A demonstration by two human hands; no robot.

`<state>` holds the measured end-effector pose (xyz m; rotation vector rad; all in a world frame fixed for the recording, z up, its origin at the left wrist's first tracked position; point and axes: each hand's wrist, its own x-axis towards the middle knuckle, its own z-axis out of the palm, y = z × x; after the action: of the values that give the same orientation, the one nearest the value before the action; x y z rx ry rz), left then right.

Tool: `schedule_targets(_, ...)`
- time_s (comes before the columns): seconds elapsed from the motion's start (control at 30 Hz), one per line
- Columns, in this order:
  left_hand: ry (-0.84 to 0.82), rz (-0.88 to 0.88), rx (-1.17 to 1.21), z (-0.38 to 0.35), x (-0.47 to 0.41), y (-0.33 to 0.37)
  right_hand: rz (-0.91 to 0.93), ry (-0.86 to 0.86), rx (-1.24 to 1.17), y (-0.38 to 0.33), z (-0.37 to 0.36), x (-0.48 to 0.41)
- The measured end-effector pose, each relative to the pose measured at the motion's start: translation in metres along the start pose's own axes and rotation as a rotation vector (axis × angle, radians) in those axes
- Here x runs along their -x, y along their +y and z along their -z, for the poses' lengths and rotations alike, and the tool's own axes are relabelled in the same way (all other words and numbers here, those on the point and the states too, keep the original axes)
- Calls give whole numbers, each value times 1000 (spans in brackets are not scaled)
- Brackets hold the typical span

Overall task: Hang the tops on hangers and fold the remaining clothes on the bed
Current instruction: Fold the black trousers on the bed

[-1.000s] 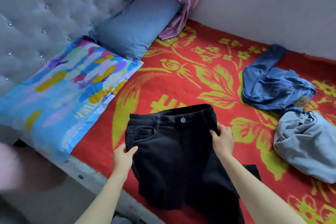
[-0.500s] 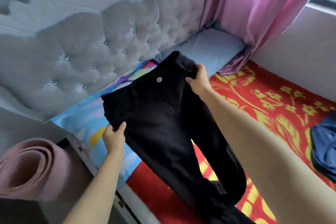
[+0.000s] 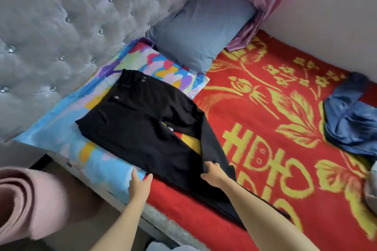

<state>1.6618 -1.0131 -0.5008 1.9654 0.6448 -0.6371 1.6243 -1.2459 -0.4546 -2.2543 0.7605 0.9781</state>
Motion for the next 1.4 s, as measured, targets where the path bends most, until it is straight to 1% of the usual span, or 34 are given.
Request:
schedule_targets(0.13, -169, -17, -124, -39, 26, -8, -157, 37, -30, 81, -20, 11)
schedule_targets(0.23, -226, -22, -188, -65, 38, -12, -229, 73, -56, 128, -30, 15)
schedule_targets(0.37, -308, -35, -319, -95, 44, -12, -276, 72, -116, 163, -37, 27)
schedule_targets(0.5, -365, 1, -342, -136, 44, -3, -291, 69, -156, 192, -45, 30)
schedule_targets(0.57, -380, 32, -311, -161, 39, 3, -268, 74, -139, 202, -53, 19)
schedule_targets(0.7, -371, 105, -231, -201, 22, 12, -147, 84, 57, 205, -70, -11)
schedule_targets(0.73, -364, 111, -203, -207, 20, 15, -141, 85, 109, 205, -71, -19)
schedule_targets(0.77, -362, 113, -182, -214, 16, 16, -135, 101, 152, 205, -73, -30)
schedule_targets(0.83, -355, 123, -130, -225, 12, 20, -76, 217, 215, 206, -73, -48)
schedule_targets(0.87, -343, 131, -114, -230, 11, 21, -53, 237, 271, 209, -73, -58)
schedule_targets(0.9, -319, 132, -109, -235, 9, 21, -31, 288, 308, 212, -77, -67)
schedule_targets(0.97, -254, 98, -134, -244, 6, 19, 6, 313, 314, 215, -79, -81)
schedule_targets(1.03, -185, 16, -185, -252, 11, 23, 61, 331, 320, 220, -73, -83)
schedule_targets(1.1, -219, -78, -127, -267, 25, 38, 94, 361, 265, 238, -65, -80)
schedule_targets(1.17, -287, -146, -18, -288, 45, 65, 89, 427, 49, 261, -52, -73)
schedule_targets(1.2, -308, -153, 40, -304, 56, 81, 48, 476, -87, 275, -42, -69)
schedule_targets(1.23, -328, -115, 115, -323, 67, 97, 4, 482, -148, 291, -29, -64)
schedule_targets(1.3, -416, 62, 367, -359, 86, 129, -33, 418, -252, 314, -13, -56)
schedule_targets(1.33, -483, 165, 510, -372, 93, 144, -45, 336, -365, 316, -7, -54)
schedule_targets(1.37, -565, 243, 605, -384, 98, 155, -56, 276, -525, 316, 0, -53)
schedule_targets(1.4, -653, 280, 619, -391, 102, 162, -70, 249, -697, 311, 2, -56)
